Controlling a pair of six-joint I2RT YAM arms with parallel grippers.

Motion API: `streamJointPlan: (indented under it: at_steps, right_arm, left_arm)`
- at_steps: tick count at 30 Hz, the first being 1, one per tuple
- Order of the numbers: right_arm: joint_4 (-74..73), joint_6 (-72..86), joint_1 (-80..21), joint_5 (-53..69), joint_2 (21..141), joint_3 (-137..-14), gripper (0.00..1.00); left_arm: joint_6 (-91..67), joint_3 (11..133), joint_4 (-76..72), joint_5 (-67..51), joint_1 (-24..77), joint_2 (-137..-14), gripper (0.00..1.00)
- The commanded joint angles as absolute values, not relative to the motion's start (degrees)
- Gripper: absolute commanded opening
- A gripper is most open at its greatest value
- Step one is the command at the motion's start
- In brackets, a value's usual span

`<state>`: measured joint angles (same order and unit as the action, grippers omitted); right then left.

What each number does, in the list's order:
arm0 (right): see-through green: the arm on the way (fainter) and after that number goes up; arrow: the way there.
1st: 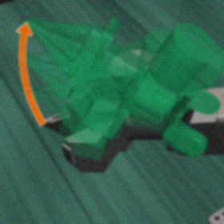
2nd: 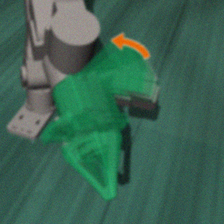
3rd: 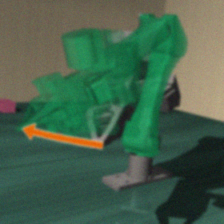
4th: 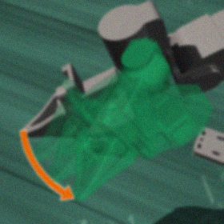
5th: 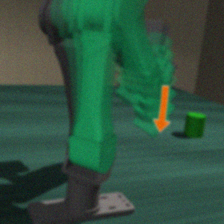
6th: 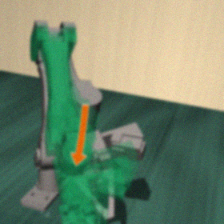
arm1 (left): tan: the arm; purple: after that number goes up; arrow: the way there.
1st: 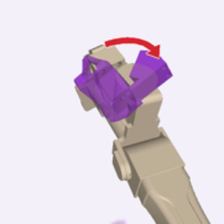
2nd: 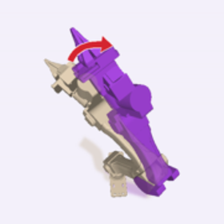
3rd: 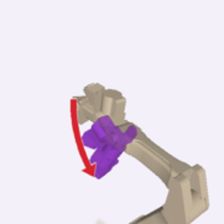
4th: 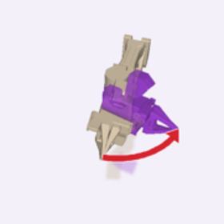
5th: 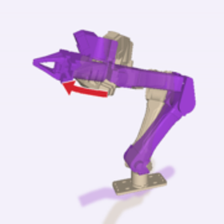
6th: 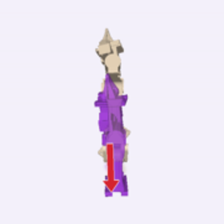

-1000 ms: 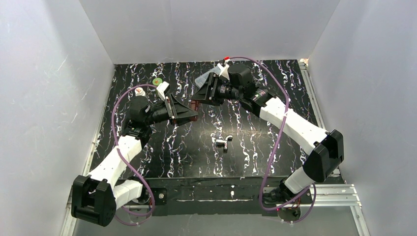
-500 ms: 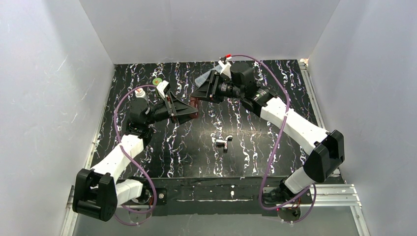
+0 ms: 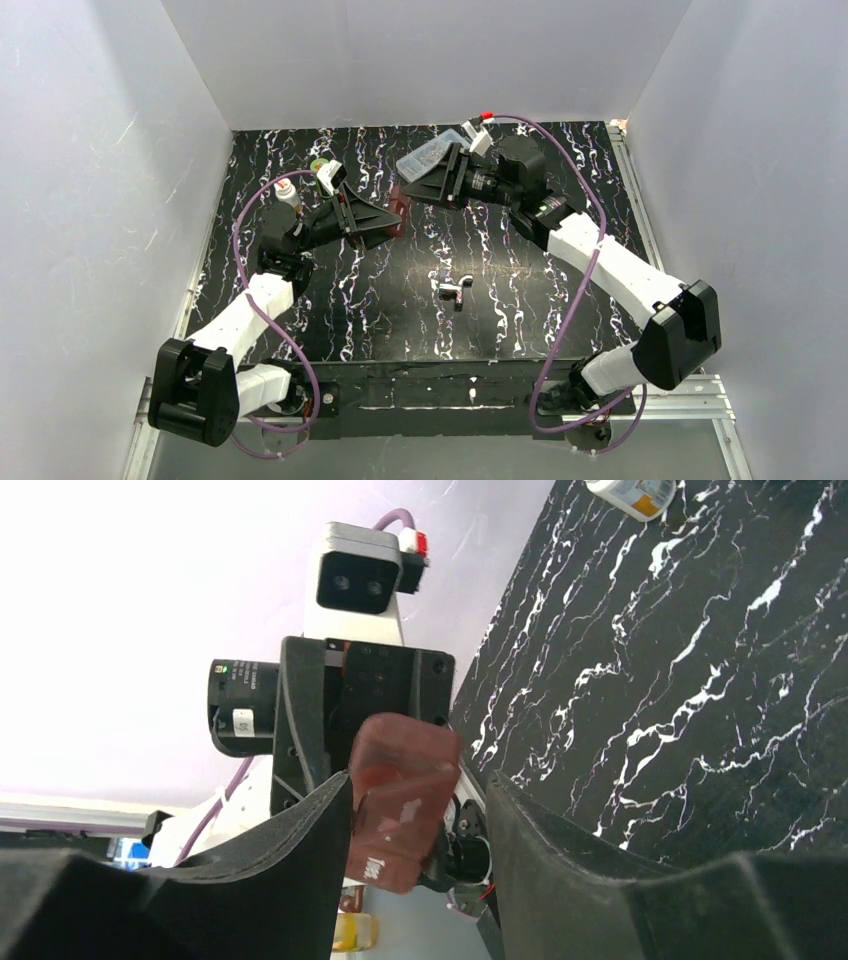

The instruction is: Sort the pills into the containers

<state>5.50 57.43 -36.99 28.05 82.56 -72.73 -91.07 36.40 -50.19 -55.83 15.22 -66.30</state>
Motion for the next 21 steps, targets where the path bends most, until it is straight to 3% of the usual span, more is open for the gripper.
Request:
streamJointPlan:
  at_steps: [1, 7, 11, 16, 19, 21]
  right_arm:
    - [10.89, 58.01, -34.66, 30.61, 79.22, -68.02, 0.59]
    - [5.62, 55.35, -34.10, 29.16, 77.62, -67.73, 0.66]
    - [3.68, 55.05, -34.10, 28.75, 78.09, -68.20, 0.65]
    - [3.50, 56.10, -34.05, 28.81, 78.48, -68.09, 0.40]
    - [2.76, 56.12, -34.06, 27.88, 77.95, -67.94, 0.37]
    - [2.36, 56.09, -34.07, 27.44, 77.57, -67.94, 0.29]
  left_arm:
    - [-91.85, 37.45, -53.36, -56.05, 15.18, -65.65, 0.00]
    - [-87.26, 39.72, -46.21, -57.21, 15.09, -64.70, 0.00]
    - [-85.78, 40.48, -44.10, -57.48, 15.11, -64.18, 0.00]
    - [-86.04, 40.18, -44.43, -57.39, 15.07, -64.37, 0.00]
    - [-85.88, 40.01, -44.20, -57.48, 15.01, -64.43, 0.00]
    - [-85.60, 39.85, -43.77, -57.52, 15.02, -64.43, 0.00]
